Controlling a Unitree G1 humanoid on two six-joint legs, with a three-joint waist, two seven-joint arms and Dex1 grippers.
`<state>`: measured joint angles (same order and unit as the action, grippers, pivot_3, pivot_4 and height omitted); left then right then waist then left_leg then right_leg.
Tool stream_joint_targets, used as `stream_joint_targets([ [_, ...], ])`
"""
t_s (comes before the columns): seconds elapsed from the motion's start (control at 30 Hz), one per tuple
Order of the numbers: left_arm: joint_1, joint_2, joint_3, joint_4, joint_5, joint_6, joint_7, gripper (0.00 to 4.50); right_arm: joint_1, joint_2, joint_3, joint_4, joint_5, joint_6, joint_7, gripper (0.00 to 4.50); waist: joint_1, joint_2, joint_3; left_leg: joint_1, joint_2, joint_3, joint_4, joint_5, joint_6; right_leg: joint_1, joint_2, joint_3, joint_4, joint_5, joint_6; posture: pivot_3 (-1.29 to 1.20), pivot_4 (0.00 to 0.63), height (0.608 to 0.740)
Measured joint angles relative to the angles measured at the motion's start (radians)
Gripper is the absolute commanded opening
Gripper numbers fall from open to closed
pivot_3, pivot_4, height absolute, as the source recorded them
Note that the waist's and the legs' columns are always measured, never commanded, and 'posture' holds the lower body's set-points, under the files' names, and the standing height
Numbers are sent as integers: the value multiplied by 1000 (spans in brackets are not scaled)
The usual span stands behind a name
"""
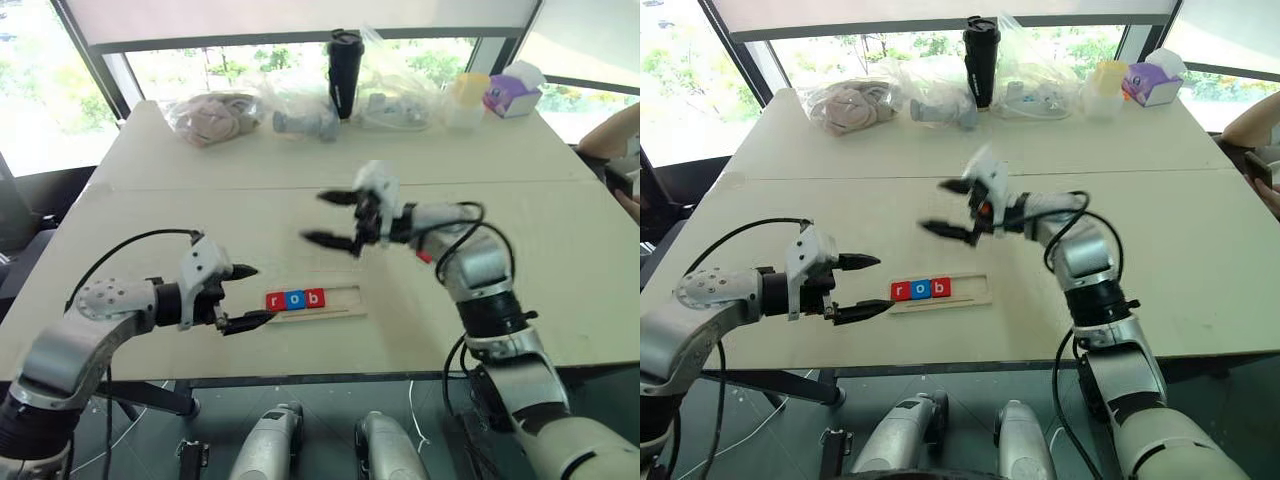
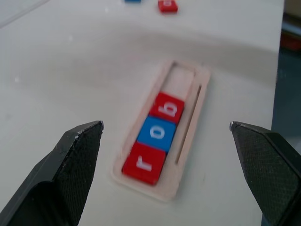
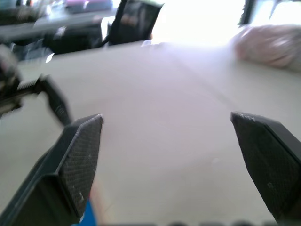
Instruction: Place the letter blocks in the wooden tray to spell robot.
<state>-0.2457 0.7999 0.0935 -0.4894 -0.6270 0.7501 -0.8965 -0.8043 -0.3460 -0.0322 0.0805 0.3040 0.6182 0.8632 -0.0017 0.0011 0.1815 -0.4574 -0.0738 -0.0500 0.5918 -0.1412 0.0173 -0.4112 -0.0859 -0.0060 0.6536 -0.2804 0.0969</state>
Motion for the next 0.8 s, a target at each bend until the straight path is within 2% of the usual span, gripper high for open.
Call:
stream_joint_targets([
  [0.13,-53,-14,40,-27,-81,51,28,4500,42,-127,-77,-57,-19,155,-137,4469,5,0,0,0,0,1,-1,0,0,1,-1,0,0,-1,-1,0,150,740],
  [0.23,-84,-39,11,-20,-83,56,37,4500,161,-206,-87,-132,-63,251,-220,4469,10,0,0,-2,0,2,-1,1,2,2,-1,1,0,-1,-1,0,150,740],
  [0.3,-110,-65,-31,2,-77,49,40,4500,239,-215,-64,-151,-84,254,-247,4469,9,0,0,-2,0,3,0,1,2,2,-1,1,0,-1,-1,0,150,740],
  [0.53,-189,-140,-146,100,6,-19,31,4500,357,-195,-16,-110,-107,121,-269,4469,7,0,0,-1,1,5,3,2,3,4,0,2,0,0,-1,0,150,740],
  [0.8,-185,-138,-160,117,34,-36,13,4500,374,-228,20,35,-157,-36,-250,4469,11,0,0,-1,1,6,4,2,3,5,0,2,0,0,-1,0,150,740],
])
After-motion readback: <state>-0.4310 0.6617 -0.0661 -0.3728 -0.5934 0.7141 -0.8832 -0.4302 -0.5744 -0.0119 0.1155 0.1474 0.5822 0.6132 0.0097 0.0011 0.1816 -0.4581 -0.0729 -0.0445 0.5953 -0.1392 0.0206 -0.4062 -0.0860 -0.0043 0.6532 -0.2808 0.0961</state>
